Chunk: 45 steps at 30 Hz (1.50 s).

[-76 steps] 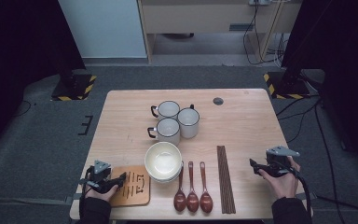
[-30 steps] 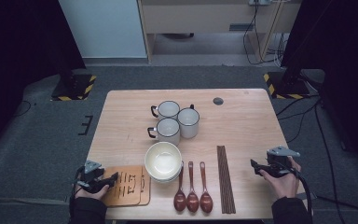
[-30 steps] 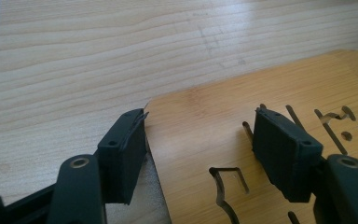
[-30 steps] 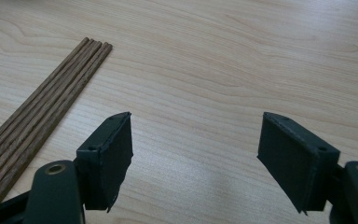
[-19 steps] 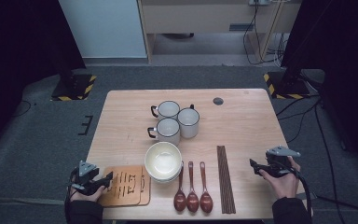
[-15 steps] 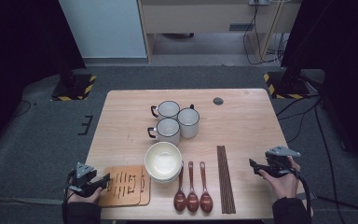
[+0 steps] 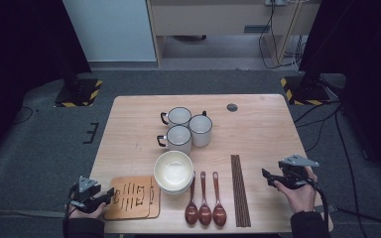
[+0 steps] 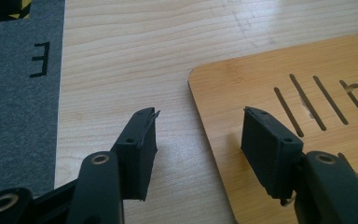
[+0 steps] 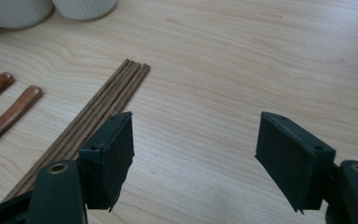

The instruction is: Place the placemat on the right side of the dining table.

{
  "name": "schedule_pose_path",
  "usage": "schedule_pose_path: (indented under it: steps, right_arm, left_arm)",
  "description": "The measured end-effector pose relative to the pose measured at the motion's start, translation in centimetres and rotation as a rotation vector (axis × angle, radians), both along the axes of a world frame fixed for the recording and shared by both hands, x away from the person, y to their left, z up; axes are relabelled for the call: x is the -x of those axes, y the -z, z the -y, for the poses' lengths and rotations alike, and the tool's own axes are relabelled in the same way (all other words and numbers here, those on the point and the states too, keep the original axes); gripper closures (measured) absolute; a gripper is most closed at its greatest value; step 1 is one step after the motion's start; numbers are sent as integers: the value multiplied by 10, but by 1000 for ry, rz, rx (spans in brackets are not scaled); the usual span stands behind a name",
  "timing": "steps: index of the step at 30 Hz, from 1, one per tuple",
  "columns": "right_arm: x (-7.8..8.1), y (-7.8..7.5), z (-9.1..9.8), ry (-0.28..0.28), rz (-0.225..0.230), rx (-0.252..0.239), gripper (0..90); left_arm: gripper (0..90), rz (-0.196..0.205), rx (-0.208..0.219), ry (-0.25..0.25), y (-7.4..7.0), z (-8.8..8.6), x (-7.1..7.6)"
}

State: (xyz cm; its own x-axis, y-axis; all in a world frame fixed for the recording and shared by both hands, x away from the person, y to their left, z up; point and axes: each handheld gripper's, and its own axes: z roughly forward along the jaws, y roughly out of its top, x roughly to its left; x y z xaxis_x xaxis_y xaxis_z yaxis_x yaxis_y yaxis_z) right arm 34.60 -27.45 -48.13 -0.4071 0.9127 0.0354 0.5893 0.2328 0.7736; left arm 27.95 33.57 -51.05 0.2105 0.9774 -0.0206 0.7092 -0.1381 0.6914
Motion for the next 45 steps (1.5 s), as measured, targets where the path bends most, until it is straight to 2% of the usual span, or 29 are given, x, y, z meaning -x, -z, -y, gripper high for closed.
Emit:
schedule_pose_path:
  steps: [12, 16, 17, 25, 29, 33, 39, 45]
  right_arm:
    - [7, -11, -21, -77, 22, -29, 275]
    - [11, -17, -31, -113, 33, -45, 276]
    - [13, -20, -37, -137, 38, -53, 276]
    - [21, -27, -59, -205, 53, -67, 277]
    - [26, -28, -72, -234, 47, -73, 279]
    - [29, -27, -86, -248, 46, -66, 286]
    - [30, -26, -95, -253, 42, -54, 292]
    - [34, -25, -108, -234, 43, -48, 308]
  left_arm:
    - [462, -9, -3, -8, 3, -4, 3]
    - [471, -22, -18, -5, 5, -3, 2]
    - [477, -23, -18, -6, 5, -4, 2]
    - [477, -22, -10, -6, 6, -5, 2]
    - [477, -21, -12, -6, 6, -4, 2]
    - [477, -19, -11, -9, 6, -4, 2]
    - [477, -20, -8, -11, 6, -5, 2]
    - [478, -20, -6, -12, 7, -5, 2]
